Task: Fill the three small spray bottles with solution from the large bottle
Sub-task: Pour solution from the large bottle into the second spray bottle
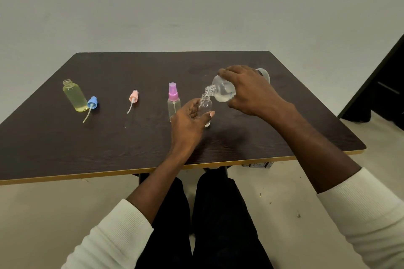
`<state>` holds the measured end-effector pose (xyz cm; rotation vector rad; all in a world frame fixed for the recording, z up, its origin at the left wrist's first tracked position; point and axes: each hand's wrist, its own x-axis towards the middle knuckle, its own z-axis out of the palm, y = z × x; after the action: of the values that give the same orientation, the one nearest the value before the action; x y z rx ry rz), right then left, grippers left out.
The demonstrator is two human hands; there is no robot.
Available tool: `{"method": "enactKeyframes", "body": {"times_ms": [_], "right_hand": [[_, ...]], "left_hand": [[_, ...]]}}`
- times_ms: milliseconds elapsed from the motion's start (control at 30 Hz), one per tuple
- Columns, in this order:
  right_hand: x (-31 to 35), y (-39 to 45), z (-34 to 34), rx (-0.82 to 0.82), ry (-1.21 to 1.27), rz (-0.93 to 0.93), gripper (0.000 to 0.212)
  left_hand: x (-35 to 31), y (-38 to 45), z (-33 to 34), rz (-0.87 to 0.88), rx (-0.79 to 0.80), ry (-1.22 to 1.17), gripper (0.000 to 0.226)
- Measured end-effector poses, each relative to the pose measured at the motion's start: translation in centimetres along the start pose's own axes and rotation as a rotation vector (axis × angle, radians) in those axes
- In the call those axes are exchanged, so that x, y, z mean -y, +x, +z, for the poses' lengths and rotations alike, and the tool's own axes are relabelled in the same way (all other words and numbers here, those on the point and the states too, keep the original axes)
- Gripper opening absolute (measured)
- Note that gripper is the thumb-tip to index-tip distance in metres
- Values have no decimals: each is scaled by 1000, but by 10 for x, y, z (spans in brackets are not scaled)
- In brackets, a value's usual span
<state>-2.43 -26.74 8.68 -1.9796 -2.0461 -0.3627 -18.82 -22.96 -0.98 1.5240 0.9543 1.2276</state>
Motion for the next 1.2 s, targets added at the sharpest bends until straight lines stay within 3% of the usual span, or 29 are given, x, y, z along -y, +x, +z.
{"method": "enactKeyframes", "body": {"times_ms": [267,700,1200], "right_hand": [[-1,0,1,1,-4,-2,68],[1,0,-1,3,-14,-8,68],[2,-1,-3,17,-14,-3,68]], "left_hand": [[-3,-3,-1,27,21,7,35],[0,-1,-1,8,1,15,51],[-5,-4,-2,29,29,-19,39]]}}
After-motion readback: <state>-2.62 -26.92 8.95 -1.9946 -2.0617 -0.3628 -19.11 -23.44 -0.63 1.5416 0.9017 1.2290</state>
